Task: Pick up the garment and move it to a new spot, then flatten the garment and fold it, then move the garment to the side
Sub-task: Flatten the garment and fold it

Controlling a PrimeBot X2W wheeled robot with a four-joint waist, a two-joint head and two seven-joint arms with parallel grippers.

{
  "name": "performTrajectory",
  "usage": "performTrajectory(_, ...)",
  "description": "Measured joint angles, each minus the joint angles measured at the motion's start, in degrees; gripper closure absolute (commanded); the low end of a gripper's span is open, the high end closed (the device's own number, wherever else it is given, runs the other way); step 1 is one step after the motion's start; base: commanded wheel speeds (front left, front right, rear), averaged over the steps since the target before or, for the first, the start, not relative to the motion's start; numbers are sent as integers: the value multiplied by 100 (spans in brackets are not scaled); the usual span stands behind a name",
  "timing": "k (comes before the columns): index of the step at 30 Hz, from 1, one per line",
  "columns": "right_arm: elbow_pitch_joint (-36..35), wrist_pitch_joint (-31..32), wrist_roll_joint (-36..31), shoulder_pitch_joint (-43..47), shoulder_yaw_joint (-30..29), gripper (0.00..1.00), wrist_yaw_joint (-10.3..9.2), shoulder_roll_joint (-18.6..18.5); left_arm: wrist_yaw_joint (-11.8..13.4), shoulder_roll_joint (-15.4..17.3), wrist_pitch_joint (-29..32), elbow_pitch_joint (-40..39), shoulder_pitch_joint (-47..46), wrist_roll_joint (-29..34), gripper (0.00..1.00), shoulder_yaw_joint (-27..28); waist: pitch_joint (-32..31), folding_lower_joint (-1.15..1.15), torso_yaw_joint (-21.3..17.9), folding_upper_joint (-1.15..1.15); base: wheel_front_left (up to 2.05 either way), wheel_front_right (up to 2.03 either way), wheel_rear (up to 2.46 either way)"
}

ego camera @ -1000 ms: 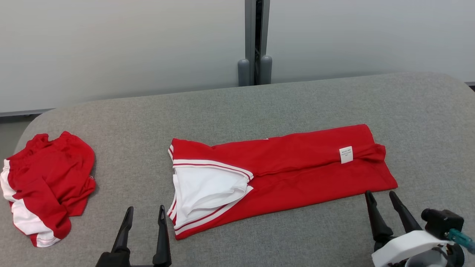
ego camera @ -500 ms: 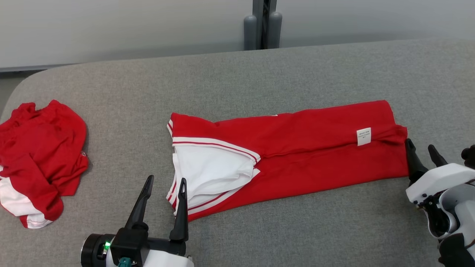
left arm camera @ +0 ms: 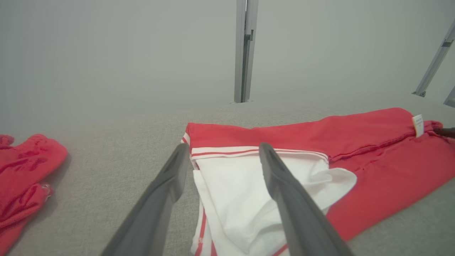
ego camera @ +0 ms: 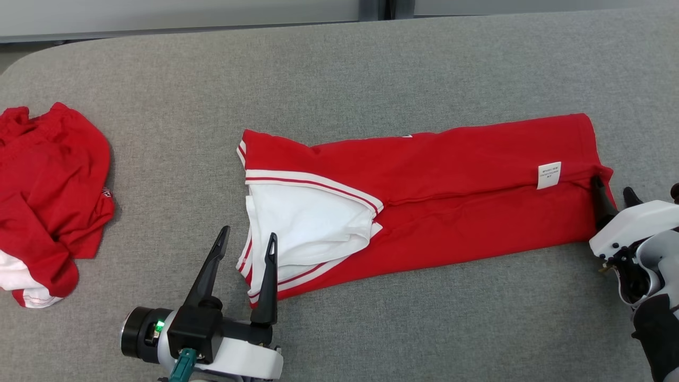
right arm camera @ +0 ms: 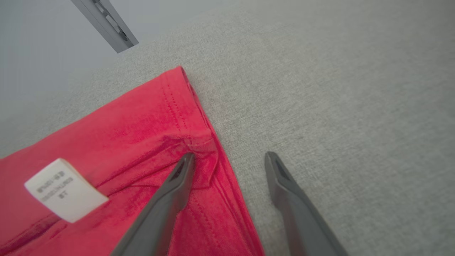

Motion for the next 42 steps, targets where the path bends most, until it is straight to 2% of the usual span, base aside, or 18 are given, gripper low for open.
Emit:
performTrajectory(2, 97, -15, 33, -71, 67, 2, 0, -5, -10, 1, 0, 15, -3, 14, 0, -3, 50, 0, 13, 0, 0, 0, 0)
performTrajectory(5, 211, 13, 135, -140, 149, 24, 0, -1, -15, 1, 0, 30, -35, 14, 0, -15, 82, 0, 29, 0, 0, 0, 0)
performTrajectory(6, 236, 60, 163, -155, 179, 45, 0, 10, -25, 1, 0, 36, -51, 14, 0, -21, 84, 0, 33, 0, 0, 0, 0)
performTrajectory(8, 249, 132, 238, -185, 271, 61, 0, 24, -30, 1, 0, 48, -77, 14, 0, -31, 80, 0, 37, 0, 0, 0, 0)
performTrajectory(9, 247, 140, 272, -190, 304, 73, 0, 31, -30, 0, 0, 47, -84, 14, 0, -33, 78, 0, 37, 0, 0, 0, 0)
performTrajectory(10, 247, 140, 272, -190, 304, 100, 0, 31, -30, 0, 0, 47, -84, 14, 0, -33, 78, 0, 37, 0, 0, 0, 0)
performTrajectory(16, 219, 24, 430, -180, 490, 100, 2, -53, -30, 0, 0, 52, -84, 14, 0, -38, 25, 0, 39, 0, 0, 0, 0)
performTrajectory(28, -23, -396, 649, -199, 782, 100, 1, -600, -57, 0, 0, 85, -2, 36, 0, 7, -247, 0, -105, 0, 0, 0, 0)
performTrajectory(33, -600, -309, 929, -167, 1032, 100, 0, -605, -66, 1, 0, 103, 16, 26, 0, 14, -370, 0, -159, 0, 0, 0, 0)
performTrajectory(42, -2114, 42, 1367, 280, 1447, 100, -1, -665, -64, 1, -1, 153, 64, -83, 0, 24, -603, 0, -164, 0, 0, 0, 0)
